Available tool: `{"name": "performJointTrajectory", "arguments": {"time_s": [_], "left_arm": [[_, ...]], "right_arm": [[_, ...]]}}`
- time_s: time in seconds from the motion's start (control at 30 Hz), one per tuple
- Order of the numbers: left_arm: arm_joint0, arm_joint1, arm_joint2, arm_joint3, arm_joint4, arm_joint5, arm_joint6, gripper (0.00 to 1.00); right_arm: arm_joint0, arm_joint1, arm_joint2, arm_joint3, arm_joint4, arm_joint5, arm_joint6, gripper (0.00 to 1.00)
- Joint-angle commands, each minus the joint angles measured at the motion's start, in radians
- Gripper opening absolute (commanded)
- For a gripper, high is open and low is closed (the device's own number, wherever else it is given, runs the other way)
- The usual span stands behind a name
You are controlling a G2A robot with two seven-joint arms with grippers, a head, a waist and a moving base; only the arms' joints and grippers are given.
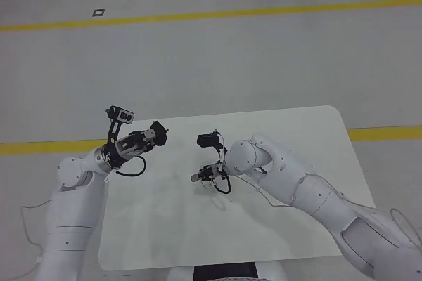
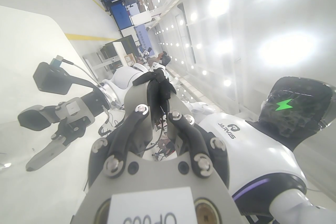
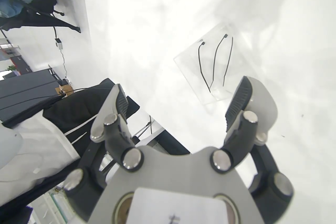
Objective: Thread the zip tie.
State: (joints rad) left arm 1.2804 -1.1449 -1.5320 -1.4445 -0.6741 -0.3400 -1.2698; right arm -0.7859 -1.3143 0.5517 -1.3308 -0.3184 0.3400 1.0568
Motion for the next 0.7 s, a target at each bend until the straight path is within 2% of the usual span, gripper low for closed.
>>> {"name": "performJointTrajectory", "arguments": {"time_s": [0.0,0.67], "left_arm": [[0.000,0.000,0.000,0.000,0.000,0.000,0.000,0.00],[0.000,0.000,0.000,0.000,0.000,0.000,0.000,0.00]], "right_arm": [[0.000,0.000,0.000,0.000,0.000,0.000,0.000,1.00],[-0.009,0.000,0.000,-0.005,-0.002,-0.007,-0.018,1.00]]}}
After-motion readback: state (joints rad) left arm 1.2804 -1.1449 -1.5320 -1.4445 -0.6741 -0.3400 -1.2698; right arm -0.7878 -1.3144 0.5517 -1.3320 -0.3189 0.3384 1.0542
